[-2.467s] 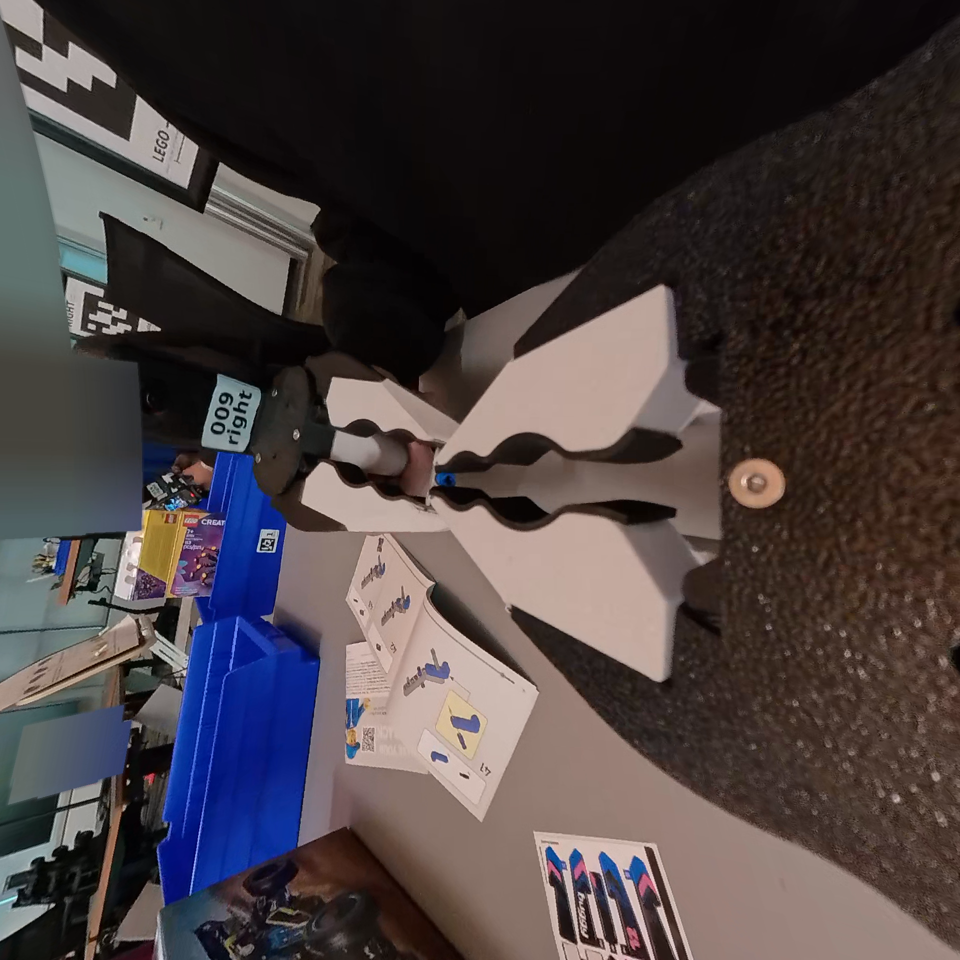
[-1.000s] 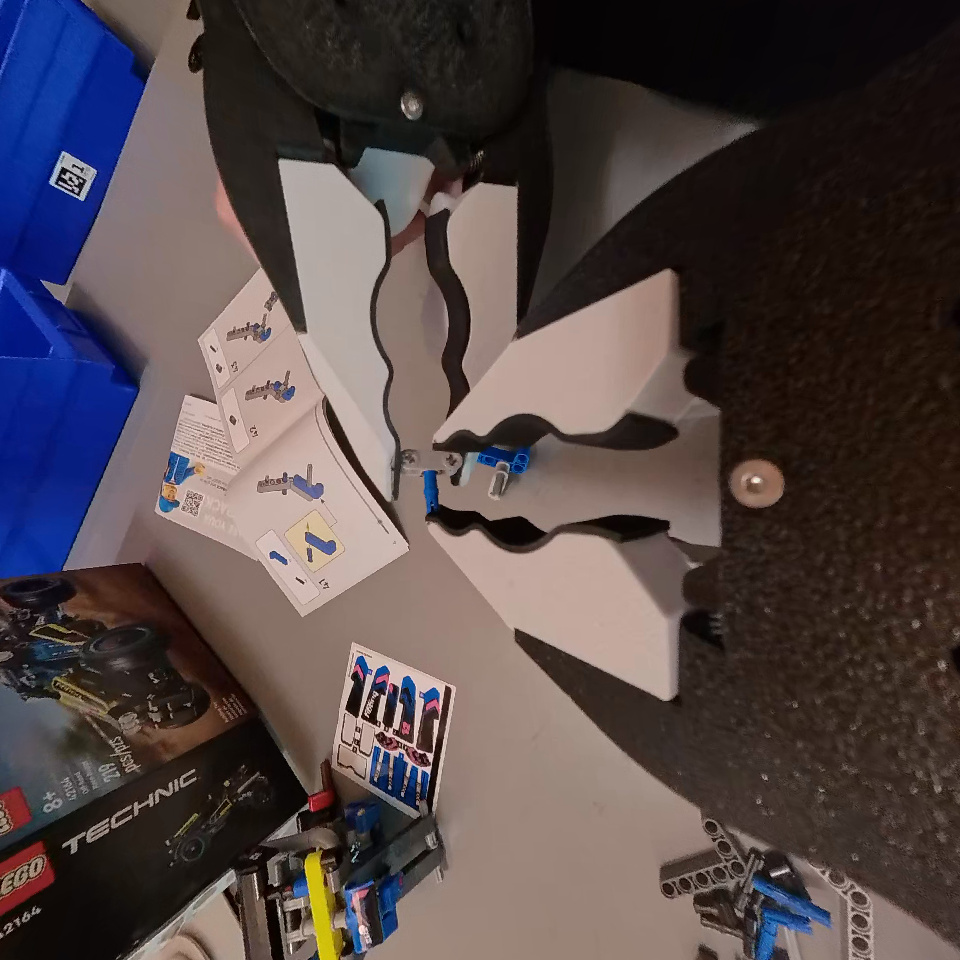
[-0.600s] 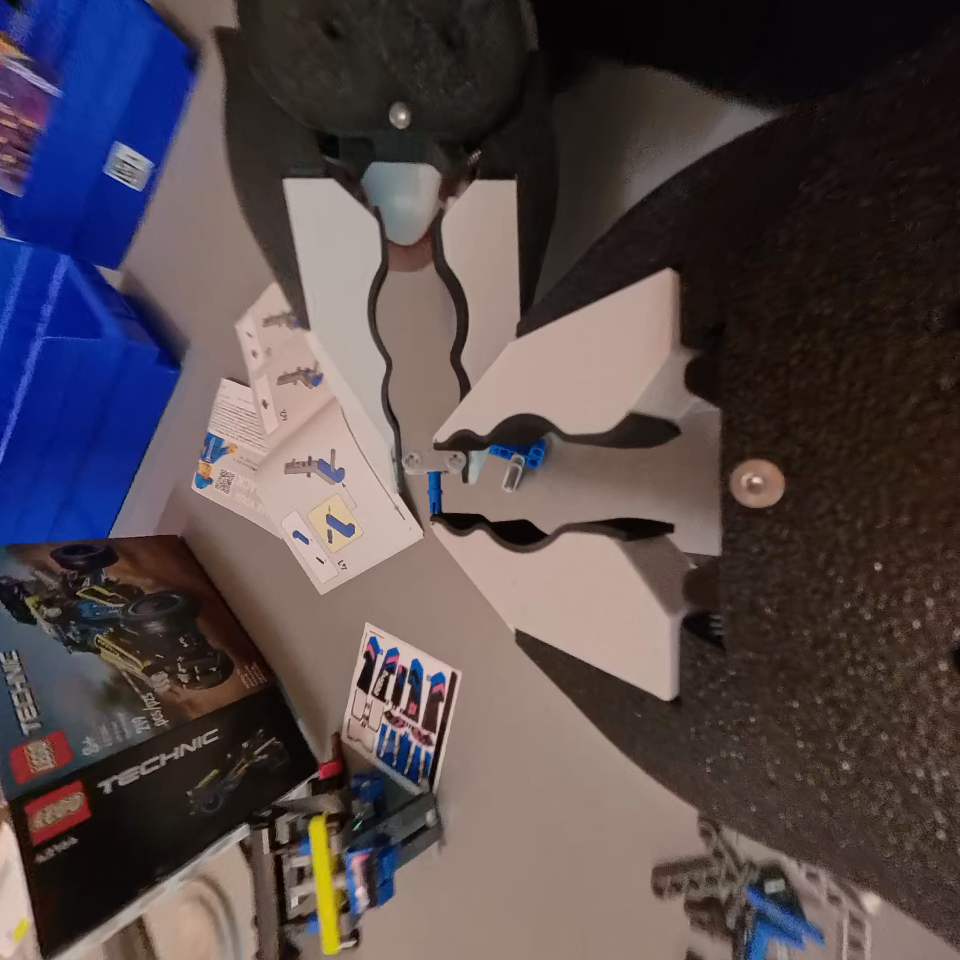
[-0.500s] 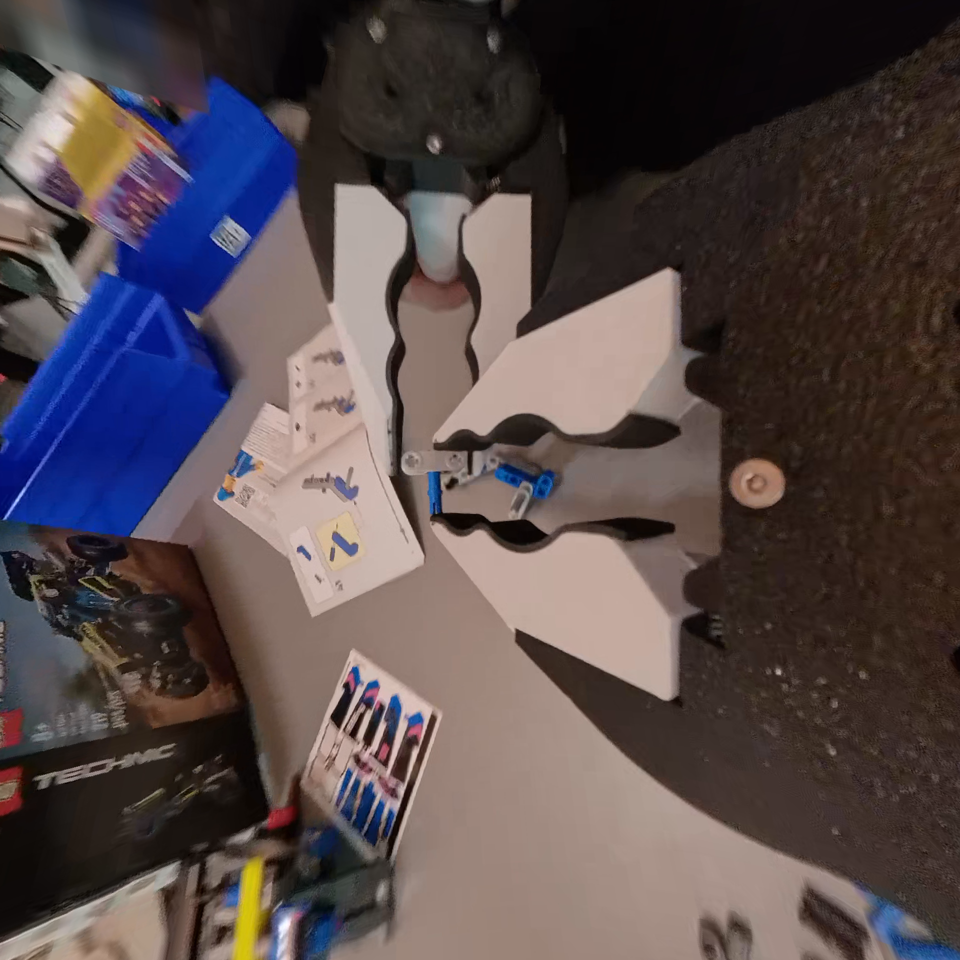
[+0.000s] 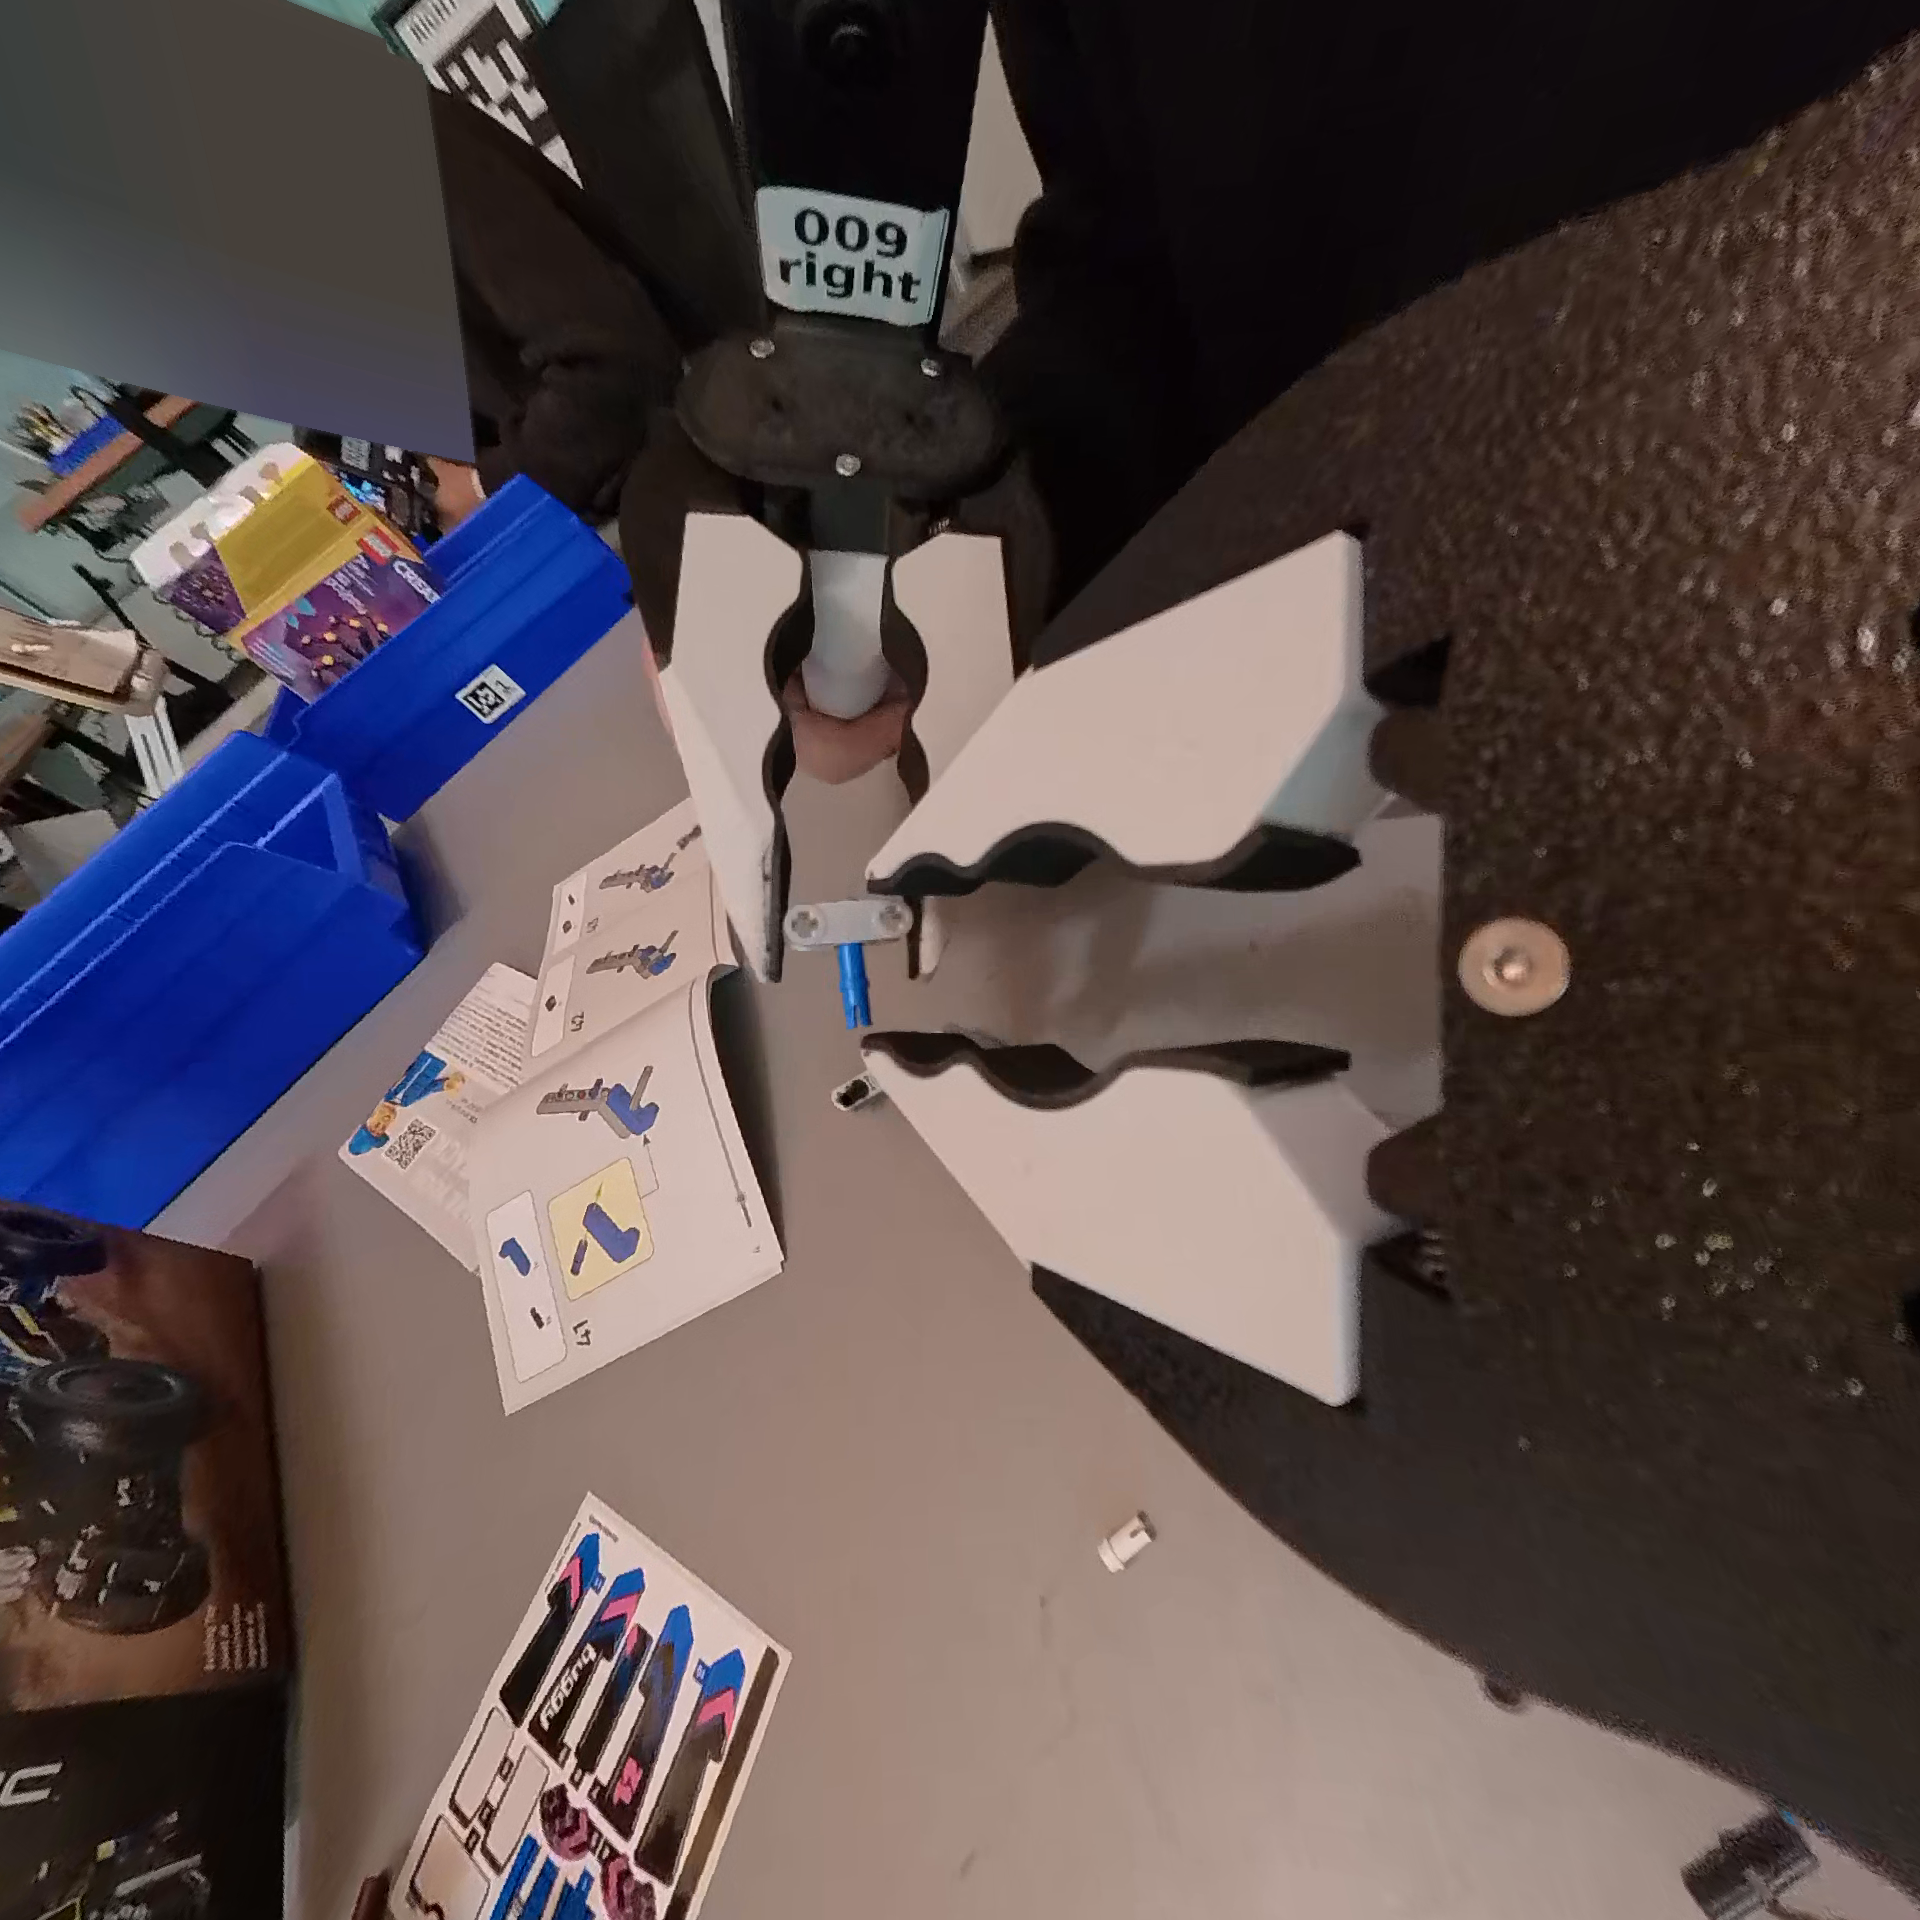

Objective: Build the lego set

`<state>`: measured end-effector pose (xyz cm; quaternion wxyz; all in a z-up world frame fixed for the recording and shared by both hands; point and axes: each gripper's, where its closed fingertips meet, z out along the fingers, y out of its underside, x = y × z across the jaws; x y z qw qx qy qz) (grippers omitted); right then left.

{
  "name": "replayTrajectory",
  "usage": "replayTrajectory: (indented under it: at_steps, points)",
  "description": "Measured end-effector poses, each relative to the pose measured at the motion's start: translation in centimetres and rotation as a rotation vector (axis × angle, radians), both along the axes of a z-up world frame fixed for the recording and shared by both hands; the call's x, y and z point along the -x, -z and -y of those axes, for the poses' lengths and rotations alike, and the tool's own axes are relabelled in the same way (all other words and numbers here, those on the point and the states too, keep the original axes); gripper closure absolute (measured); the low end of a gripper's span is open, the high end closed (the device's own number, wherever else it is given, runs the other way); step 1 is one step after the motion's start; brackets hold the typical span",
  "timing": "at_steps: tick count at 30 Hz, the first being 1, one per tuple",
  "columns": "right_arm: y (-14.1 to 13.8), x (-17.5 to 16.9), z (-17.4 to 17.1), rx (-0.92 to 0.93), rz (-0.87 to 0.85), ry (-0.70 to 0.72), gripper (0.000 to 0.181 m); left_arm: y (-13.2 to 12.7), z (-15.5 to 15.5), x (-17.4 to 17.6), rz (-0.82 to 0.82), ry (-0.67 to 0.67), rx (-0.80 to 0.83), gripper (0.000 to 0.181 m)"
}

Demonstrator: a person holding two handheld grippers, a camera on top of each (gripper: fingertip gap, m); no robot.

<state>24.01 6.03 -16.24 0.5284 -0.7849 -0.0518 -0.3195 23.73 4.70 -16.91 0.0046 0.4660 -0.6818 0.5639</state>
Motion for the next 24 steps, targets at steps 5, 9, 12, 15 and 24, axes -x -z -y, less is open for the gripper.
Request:
replayTrajectory:
  at_steps: [5,9,12,15,24]
  points:
    - [0.22,0.52,-0.35,0.056,0.067,-0.012,0.158,0.66,0.33,0.12,0.007,0.021,-0.069,0.159]
    - [0.43,0.54,-0.31,0.076,0.075,-0.009,0.158,0.80,0.20,0.14,0.038,0.021,-0.135,0.159]
    - [0.58,0.48,-0.29,0.105,0.105,0.000,0.158,0.91,-0.09,0.18,0.047,0.028,-0.183,0.157]
    - [0.41,0.48,-0.29,0.108,0.120,0.004,0.158,0.73,-0.13,0.38,0.032,0.048,-0.165,0.156]
    - [-0.13,0.92,-0.45,0.044,0.088,-0.038,0.158,0.15,0.01,0.86,-0.013,0.083,-0.004,0.160]
